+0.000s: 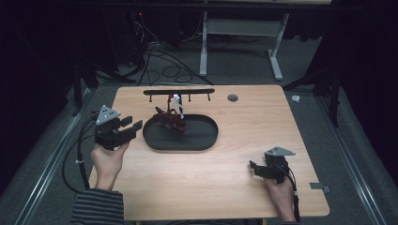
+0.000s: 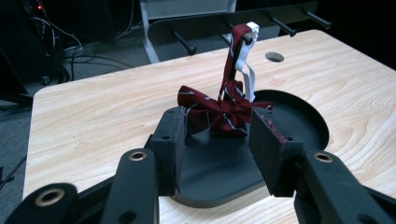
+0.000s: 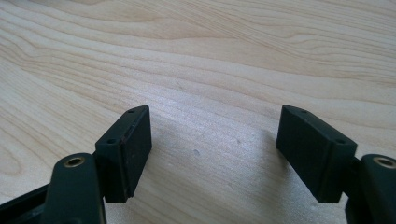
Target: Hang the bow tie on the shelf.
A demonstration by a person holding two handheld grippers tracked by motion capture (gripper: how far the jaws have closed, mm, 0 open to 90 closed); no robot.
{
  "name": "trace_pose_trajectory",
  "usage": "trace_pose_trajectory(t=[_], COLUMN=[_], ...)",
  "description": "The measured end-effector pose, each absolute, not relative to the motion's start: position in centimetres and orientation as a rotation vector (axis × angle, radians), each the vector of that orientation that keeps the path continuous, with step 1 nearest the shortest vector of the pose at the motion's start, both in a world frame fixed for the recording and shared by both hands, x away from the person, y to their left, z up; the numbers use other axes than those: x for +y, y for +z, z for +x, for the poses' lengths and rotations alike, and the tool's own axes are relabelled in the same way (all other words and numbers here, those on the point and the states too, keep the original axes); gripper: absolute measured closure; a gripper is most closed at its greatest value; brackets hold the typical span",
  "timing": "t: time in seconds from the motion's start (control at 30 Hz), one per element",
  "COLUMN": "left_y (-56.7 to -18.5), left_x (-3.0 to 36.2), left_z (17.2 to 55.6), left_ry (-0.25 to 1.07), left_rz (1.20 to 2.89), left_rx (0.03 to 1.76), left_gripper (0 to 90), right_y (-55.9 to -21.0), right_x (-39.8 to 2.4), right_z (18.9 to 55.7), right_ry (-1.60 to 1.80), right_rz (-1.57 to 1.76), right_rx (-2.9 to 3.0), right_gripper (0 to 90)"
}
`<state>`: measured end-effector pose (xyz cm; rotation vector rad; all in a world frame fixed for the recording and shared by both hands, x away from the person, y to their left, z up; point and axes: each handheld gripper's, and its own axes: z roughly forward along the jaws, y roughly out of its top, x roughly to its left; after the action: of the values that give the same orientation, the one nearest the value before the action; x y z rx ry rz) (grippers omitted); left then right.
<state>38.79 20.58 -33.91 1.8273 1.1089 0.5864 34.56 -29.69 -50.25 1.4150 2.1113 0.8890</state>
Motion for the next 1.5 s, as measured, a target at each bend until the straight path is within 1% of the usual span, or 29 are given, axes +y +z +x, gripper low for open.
trace_pose_trajectory(t=[1.5], left_y=[-37.5], left_x=[21.8], left_z=[35.7], left_ry=[0.516], left_rz=[1.776], left_rx=[1.143], left_gripper=[55.6], right_y=[-50.2], right_x=[-29.7], right_z=[34.6], right_ry=[0.887], right_rz=[1.412], right_rx=[2.114], right_gripper=[27.9])
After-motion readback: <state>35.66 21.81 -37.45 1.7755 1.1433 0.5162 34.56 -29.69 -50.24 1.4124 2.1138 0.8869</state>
